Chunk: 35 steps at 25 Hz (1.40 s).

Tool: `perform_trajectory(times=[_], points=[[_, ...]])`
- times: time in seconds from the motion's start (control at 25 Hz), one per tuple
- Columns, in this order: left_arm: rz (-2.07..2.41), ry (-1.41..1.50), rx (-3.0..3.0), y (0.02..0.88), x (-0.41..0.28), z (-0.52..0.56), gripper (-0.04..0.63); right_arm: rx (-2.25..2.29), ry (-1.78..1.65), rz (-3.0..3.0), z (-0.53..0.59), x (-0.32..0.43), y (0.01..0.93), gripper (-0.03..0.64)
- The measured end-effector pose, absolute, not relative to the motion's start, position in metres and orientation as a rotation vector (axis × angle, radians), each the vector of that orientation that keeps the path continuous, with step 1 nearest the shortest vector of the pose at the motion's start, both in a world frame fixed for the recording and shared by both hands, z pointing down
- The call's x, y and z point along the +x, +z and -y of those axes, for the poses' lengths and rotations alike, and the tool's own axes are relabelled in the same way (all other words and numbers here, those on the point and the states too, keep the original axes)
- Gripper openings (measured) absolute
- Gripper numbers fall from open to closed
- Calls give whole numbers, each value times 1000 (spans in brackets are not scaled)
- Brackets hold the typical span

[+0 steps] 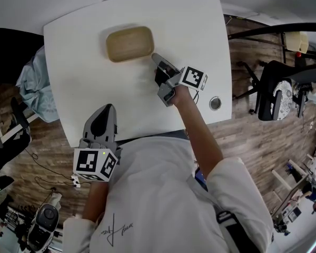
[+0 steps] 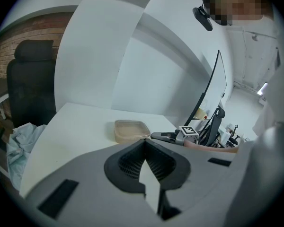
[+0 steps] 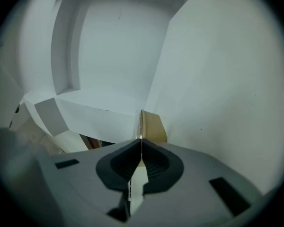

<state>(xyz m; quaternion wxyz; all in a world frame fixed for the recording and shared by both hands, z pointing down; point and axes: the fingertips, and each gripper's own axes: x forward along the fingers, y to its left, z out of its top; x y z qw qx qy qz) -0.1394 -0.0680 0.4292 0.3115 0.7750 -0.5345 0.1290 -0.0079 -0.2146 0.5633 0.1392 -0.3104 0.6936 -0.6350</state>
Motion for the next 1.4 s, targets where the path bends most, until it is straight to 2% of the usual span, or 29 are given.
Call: perform_trajectory(times=[1.4], points=[[1412,269,2064,422,-149,60,8,-836,-1753,-2045,213,-13,527,12]])
